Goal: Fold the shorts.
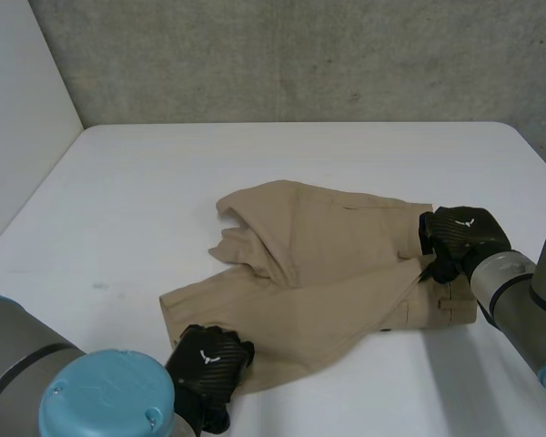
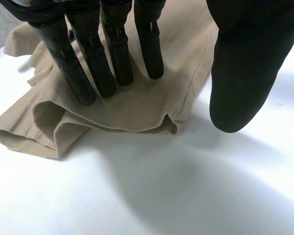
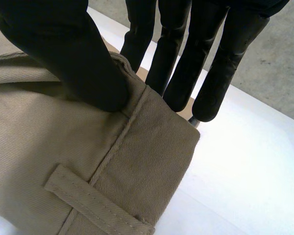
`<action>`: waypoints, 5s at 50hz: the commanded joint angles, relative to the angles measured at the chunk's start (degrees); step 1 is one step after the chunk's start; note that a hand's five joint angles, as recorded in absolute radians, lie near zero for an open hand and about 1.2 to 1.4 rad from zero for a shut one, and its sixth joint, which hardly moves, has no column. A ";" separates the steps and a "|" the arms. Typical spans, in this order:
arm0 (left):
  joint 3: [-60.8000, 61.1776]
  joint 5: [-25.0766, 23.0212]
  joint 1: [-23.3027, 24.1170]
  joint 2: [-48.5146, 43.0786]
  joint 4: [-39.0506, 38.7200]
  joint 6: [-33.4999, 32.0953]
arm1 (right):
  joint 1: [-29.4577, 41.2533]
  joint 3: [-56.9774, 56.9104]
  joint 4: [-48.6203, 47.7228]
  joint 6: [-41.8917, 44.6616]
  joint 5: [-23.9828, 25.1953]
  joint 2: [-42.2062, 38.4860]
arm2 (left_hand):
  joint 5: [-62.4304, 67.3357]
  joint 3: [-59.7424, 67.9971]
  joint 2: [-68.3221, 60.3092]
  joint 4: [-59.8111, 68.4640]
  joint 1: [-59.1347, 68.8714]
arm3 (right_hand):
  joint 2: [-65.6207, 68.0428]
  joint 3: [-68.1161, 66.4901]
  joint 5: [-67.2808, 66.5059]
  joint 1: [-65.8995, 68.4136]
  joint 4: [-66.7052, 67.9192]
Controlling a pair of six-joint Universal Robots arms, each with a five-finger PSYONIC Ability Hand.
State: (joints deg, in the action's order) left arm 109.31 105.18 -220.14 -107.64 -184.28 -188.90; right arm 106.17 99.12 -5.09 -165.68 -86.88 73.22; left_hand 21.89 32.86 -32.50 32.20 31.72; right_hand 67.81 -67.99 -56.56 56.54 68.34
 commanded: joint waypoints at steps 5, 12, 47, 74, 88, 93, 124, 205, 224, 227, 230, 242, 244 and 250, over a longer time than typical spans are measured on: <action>-1.73 -0.15 -0.29 -3.45 -1.52 -0.15 | 0.09 0.37 -0.01 0.00 0.13 0.00 | 5.06 4.09 -4.45 4.75 5.23 | 12.19 -12.01 -13.44 23.46 11.66; -2.17 -0.15 -0.90 -4.42 -2.75 -0.33 | 0.09 0.46 -0.01 0.00 0.39 0.00 | 10.43 9.47 -9.83 10.12 10.60 | 12.19 -12.01 -13.44 23.46 11.66; -5.33 -0.76 -4.07 4.96 -1.88 -1.56 | 0.26 0.55 1.56 2.97 0.83 1.83 | 48.11 47.14 -47.50 47.80 48.28 | 12.19 -12.01 -13.44 23.46 11.66; -2.52 -19.14 -23.67 21.17 17.30 -9.03 | 0.61 1.61 31.29 32.79 8.47 11.64 | 48.11 47.14 -47.50 47.80 48.28 | 12.19 -12.01 -13.44 23.46 11.66; -14.21 -16.85 -23.93 -0.73 8.94 -8.24 | 5.18 -4.11 15.82 25.85 1.27 -0.44 | 48.11 47.14 -47.50 47.80 48.28 | 12.19 -12.01 -13.44 23.46 11.66; -13.77 -16.06 -23.32 -1.52 9.38 -7.71 | 5.54 -3.50 15.11 23.83 1.18 -0.88 | 20.52 19.55 -19.91 20.21 20.69 | 12.19 -12.01 -13.44 23.46 11.66; -28.08 -14.30 -21.21 -16.10 12.63 -8.41 | 6.24 -8.05 15.11 25.49 0.66 -3.51 | 48.11 47.14 -47.50 47.80 48.28 | 12.19 -12.01 -13.44 23.46 11.66; -2.96 -9.64 -21.73 9.20 16.06 -16.06 | 8.96 -5.26 28.30 31.73 0.48 -4.05 | 19.85 18.88 -19.24 19.53 20.01 | 12.19 -12.01 -13.44 23.46 11.66; -36.67 -21.07 -22.00 -17.13 7.09 -21.69 | 9.14 -1.48 17.31 31.29 0.31 -3.96 | 0.00 -0.97 0.60 -0.31 0.17 | 12.19 -12.01 -13.44 23.46 11.66; -45.10 -21.16 -22.35 -24.69 10.06 -21.25 | 9.14 -1.21 16.69 31.29 0.31 -4.05 | 4.21 3.24 -3.61 3.90 4.38 | 12.19 -12.01 -13.44 23.46 11.66; -51.63 -21.42 -22.70 -29.63 13.41 -20.28 | 9.05 -1.03 16.34 31.29 0.31 -4.13 | 5.90 4.93 -5.30 5.59 6.07 | 12.19 -12.01 -13.44 23.46 11.66; -70.02 -32.05 -26.04 -40.37 23.44 -12.37 | 8.96 -0.33 15.29 31.29 0.31 -4.22 | 12.98 12.01 -12.37 12.67 13.15 | 12.19 -12.01 -13.44 23.46 11.66; -71.16 -32.06 -26.04 -40.63 23.44 -12.46 | 8.96 -0.33 15.28 31.29 0.31 -4.31 | 11.64 10.67 -11.03 11.32 11.80 | 12.19 -12.01 -13.44 23.46 11.66; -73.88 -32.23 -26.04 -41.60 23.44 -12.54 | 9.05 -0.16 14.76 31.29 0.31 -4.57 | 6.09 5.13 -5.49 5.78 6.26 | 12.19 -12.01 -13.44 23.46 11.66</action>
State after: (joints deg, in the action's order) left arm 38.06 73.11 -246.24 -148.56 -160.45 -201.35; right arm 115.15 98.82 10.12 -134.38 -86.57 68.91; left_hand 27.78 38.10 -38.06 37.85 38.85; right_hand 67.84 -68.16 -57.55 56.55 68.53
